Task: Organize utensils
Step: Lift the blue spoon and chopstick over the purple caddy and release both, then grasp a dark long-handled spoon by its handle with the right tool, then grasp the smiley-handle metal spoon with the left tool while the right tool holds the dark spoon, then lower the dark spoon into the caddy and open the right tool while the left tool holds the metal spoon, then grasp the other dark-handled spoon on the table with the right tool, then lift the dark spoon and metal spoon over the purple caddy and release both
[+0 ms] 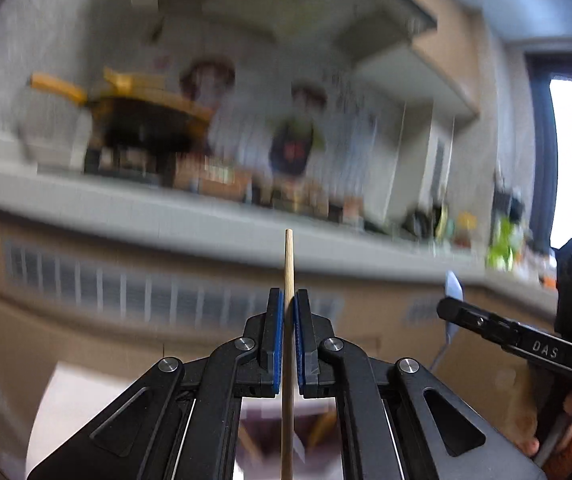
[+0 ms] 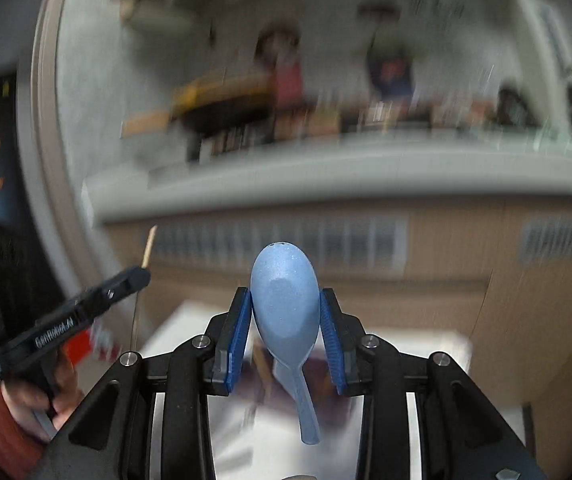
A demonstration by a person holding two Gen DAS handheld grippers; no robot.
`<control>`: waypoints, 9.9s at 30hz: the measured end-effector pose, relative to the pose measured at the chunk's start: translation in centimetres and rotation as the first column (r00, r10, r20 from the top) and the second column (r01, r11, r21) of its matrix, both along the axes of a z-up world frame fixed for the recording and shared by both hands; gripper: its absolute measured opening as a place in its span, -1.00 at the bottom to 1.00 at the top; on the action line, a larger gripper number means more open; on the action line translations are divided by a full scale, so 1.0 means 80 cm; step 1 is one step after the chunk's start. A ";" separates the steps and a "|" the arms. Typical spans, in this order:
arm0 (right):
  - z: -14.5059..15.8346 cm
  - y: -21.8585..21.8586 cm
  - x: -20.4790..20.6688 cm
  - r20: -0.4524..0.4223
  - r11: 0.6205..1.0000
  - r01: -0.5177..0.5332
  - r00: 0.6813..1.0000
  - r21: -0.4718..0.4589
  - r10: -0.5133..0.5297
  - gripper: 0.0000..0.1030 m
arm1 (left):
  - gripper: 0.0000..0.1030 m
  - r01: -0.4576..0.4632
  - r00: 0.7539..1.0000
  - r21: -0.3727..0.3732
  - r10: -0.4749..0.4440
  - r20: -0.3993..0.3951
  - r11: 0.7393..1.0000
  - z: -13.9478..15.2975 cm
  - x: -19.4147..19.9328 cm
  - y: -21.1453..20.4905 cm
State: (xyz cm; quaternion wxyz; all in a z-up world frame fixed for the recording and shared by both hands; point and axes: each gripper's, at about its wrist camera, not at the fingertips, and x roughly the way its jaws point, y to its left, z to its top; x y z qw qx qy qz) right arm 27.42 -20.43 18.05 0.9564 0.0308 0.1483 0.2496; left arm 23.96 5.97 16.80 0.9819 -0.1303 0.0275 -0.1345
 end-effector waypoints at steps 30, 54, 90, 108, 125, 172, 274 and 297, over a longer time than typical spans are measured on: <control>-0.165 0.031 0.101 -0.247 0.995 -0.015 0.969 -0.099 -0.010 -0.33 | -0.70 -0.052 0.964 -0.024 0.044 -0.263 0.998 -0.172 0.099 -0.019; -0.313 0.173 0.030 -0.511 0.849 -0.369 0.848 -0.378 0.141 -0.65 | -0.03 -0.210 0.743 -0.069 0.114 -0.659 0.975 -0.282 -0.096 0.127; -0.307 0.233 -0.097 -0.546 0.640 -0.656 0.731 -0.400 0.408 -0.36 | -0.03 -0.149 0.722 0.104 0.180 -0.669 0.983 -0.258 -0.092 0.104; -0.265 0.031 -0.048 -0.461 0.961 -0.155 0.887 -0.230 0.033 -0.36 | -0.14 0.064 0.713 0.275 0.148 -0.685 0.959 -0.303 -0.052 -0.045; -0.251 -0.001 -0.058 -0.421 0.969 -0.092 0.907 -0.230 -0.014 -0.36 | -0.44 0.020 0.830 0.270 0.135 -0.541 0.963 -0.254 -0.082 -0.040; -0.028 -0.030 -0.008 -0.053 0.999 -0.003 0.999 -0.035 0.001 -0.76 | -0.44 0.088 0.902 0.074 -0.048 -0.428 0.993 -0.017 -0.007 0.008; -0.242 0.139 0.047 -0.426 0.847 -0.406 0.871 -0.344 0.244 -0.44 | -0.44 0.093 0.750 0.018 -0.058 -0.659 0.995 -0.127 -0.048 0.065; -0.056 0.052 0.098 -0.068 0.984 -0.021 0.998 -0.179 0.009 -0.44 | -0.44 0.153 0.810 0.079 -0.079 -0.581 0.985 -0.064 0.098 0.002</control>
